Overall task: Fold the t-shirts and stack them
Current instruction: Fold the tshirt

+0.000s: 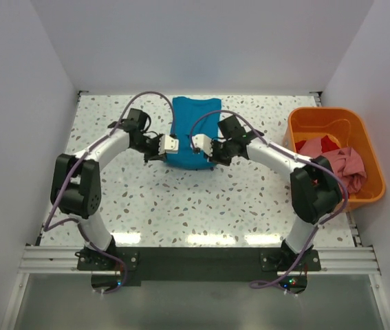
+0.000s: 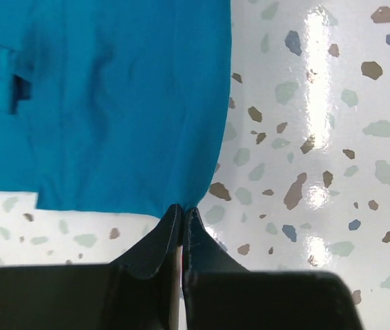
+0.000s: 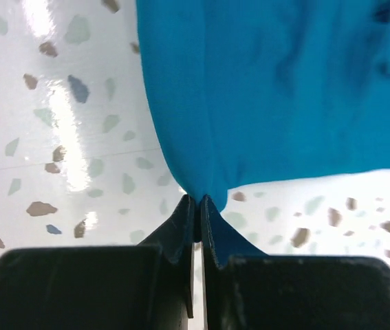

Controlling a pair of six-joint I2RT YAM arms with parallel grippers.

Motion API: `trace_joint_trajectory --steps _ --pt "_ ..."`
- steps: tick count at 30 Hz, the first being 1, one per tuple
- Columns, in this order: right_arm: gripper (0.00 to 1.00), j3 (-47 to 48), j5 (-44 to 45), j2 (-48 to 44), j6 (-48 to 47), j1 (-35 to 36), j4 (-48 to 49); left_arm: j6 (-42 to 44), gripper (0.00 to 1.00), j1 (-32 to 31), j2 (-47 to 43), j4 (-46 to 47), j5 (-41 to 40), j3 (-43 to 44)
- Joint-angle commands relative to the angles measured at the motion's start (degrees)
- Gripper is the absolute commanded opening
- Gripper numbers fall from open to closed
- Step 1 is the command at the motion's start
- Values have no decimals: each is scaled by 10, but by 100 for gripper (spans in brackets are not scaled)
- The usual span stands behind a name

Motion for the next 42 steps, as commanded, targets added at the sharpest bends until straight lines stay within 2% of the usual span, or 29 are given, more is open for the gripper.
trace_joint_trajectory --steps 1,7,11,20,24,30,37,42 --pt "0 61 -26 -40 1 -17 -35 -17 0 7 -30 -34 21 41" --pt "0 64 -30 -77 -19 -19 -71 -23 0 7 -66 -40 23 31" --pt "0 12 -29 -125 -36 -7 -91 -7 0 -2 -118 -74 35 -6" --pt "0 -82 -64 -299 2 74 -221 5 0 -64 -284 -215 74 -142" --pt "0 -63 -90 -355 54 80 -271 21 0 -68 -333 -302 100 -117" --pt "0 -33 -102 -321 13 44 -284 13 0 -66 -270 -334 114 11" --pt "0 18 -131 -227 -76 -52 -301 31 0 -40 -110 -307 118 117" --pt "0 56 -144 -146 -107 -79 -308 34 0 -37 -16 -285 117 195"
